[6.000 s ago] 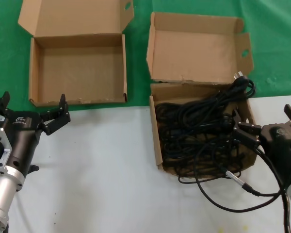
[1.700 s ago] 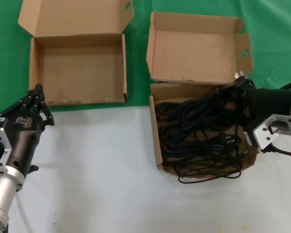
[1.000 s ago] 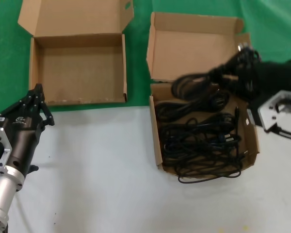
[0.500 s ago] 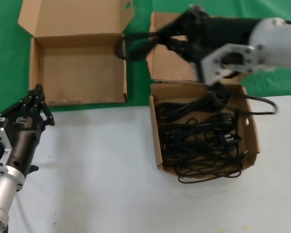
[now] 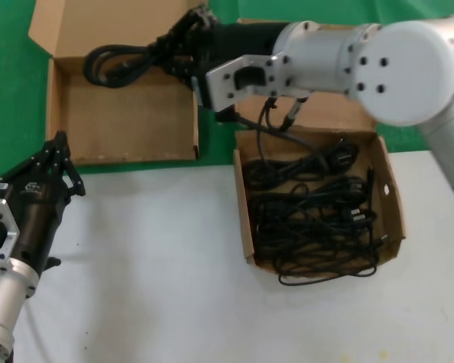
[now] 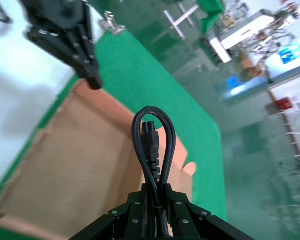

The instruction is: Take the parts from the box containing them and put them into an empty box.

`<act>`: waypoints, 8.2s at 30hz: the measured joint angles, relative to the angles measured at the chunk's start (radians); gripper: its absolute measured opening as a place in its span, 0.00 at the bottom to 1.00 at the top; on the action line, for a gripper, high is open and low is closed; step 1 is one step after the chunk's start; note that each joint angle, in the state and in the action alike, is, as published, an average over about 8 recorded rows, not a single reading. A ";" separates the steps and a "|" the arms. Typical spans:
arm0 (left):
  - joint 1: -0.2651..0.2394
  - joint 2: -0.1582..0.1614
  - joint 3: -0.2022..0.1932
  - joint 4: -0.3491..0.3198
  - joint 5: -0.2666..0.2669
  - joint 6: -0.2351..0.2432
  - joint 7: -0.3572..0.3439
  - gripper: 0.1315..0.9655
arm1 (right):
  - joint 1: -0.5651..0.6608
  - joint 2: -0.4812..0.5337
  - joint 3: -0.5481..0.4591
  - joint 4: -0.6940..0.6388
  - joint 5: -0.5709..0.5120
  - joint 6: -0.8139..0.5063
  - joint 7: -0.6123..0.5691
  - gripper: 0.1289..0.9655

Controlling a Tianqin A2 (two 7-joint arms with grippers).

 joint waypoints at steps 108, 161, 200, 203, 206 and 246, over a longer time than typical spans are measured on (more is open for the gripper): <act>0.013 -0.002 -0.001 0.008 -0.027 -0.025 0.028 0.98 | -0.887 0.092 0.482 0.220 0.743 0.716 0.114 1.00; 0.015 -0.003 -0.001 0.009 -0.033 -0.030 0.034 1.00 | -1.030 0.088 0.545 0.253 0.824 0.790 0.188 1.00; 0.015 -0.003 -0.001 0.009 -0.033 -0.030 0.034 1.00 | -1.030 0.088 0.545 0.253 0.824 0.790 0.188 1.00; 0.015 -0.003 -0.001 0.009 -0.033 -0.030 0.034 1.00 | -1.030 0.088 0.545 0.253 0.824 0.790 0.188 1.00; 0.015 -0.003 -0.001 0.009 -0.033 -0.030 0.034 1.00 | -1.030 0.088 0.545 0.253 0.824 0.790 0.188 1.00; 0.015 -0.003 -0.001 0.009 -0.033 -0.030 0.034 1.00 | -1.030 0.088 0.545 0.253 0.824 0.790 0.188 1.00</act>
